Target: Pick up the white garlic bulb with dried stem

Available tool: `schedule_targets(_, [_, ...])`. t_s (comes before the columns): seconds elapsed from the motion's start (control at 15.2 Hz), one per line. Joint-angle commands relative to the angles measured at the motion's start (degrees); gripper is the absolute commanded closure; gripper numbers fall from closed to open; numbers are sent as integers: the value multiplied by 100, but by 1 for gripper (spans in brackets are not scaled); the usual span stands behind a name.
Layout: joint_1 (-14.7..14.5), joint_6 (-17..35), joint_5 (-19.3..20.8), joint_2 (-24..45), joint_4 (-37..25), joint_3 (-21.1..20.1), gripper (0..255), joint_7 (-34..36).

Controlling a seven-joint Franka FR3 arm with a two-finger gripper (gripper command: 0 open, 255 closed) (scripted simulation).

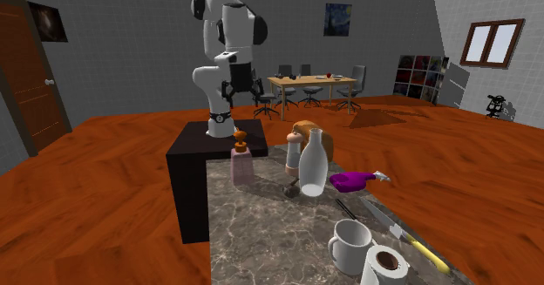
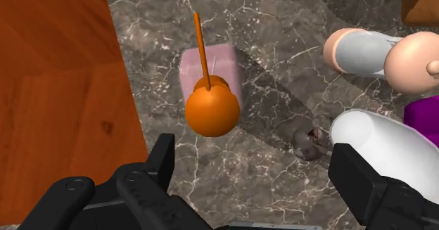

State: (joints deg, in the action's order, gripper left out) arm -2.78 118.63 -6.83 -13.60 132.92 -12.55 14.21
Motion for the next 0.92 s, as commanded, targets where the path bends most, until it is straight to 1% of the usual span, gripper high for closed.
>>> schedule_targets(0.0, [-27, 299, 27, 432, -108, -91, 0, 117])
schedule_targets(0.46, [-168, 1002, 299, 1974, -829, -285, 0, 559])
schedule_targets(0.86, [-409, 1350, 609, 3325, -1723, -289, 0, 921])
